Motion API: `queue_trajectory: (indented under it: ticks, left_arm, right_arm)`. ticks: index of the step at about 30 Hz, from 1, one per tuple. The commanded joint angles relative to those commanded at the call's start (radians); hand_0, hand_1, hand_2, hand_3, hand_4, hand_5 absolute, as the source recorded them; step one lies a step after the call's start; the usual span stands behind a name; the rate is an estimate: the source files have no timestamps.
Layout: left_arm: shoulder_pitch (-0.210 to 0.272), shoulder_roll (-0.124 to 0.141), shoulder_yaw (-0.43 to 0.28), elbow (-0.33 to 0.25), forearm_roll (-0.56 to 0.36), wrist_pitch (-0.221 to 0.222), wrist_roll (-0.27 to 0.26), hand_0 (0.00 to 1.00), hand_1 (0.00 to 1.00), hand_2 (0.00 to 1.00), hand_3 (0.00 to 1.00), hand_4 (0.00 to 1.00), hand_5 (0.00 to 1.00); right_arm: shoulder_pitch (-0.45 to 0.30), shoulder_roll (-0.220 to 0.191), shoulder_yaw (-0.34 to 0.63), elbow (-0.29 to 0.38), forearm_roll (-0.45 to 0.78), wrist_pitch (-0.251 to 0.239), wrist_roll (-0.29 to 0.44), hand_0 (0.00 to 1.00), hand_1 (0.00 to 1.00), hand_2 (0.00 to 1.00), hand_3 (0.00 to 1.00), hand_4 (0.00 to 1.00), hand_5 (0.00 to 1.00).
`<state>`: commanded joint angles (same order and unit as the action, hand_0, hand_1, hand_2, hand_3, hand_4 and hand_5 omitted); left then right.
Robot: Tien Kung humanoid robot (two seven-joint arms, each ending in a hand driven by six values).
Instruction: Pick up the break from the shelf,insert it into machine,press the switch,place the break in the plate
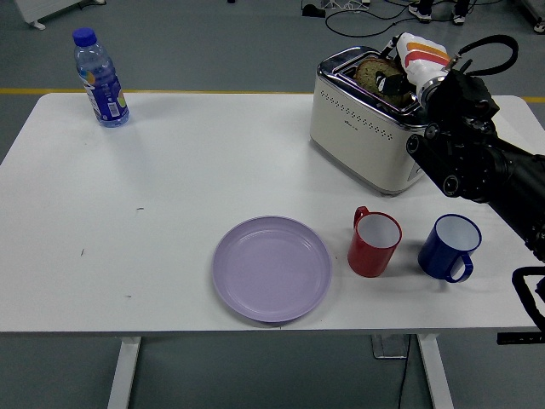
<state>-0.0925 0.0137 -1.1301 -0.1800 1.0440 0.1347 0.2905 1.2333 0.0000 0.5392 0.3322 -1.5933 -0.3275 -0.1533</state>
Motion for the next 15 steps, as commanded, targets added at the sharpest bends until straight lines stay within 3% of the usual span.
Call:
queue_trajectory:
  ticks: [2,3,15]
  left_arm:
    - [0.0,0.0,0.0,0.0,0.001,0.0,0.0,0.631,0.583,0.622,0.715,0.537,0.982]
    - [0.0,0.0,0.0,0.0,0.002,0.0,0.001,0.632,0.583,0.62,0.713,0.537,0.981]
    - [0.005,0.0,0.001,0.0,-0.001,0.0,0.0,0.632,0.583,0.62,0.714,0.536,0.98]
  right_arm:
    - [-0.001,0.0,-0.001,-0.001,0.004,-0.011,0.004,0.284,0.385,0.46,0.531,0.586,0.073]
    - [-0.001,0.0,-0.001,-0.001,0.004,-0.014,0.005,0.227,0.372,0.443,0.517,0.522,0.005]
    - [0.001,0.0,0.019,0.025,-0.014,-0.118,0.026,0.22,0.337,0.401,0.497,0.493,0.002]
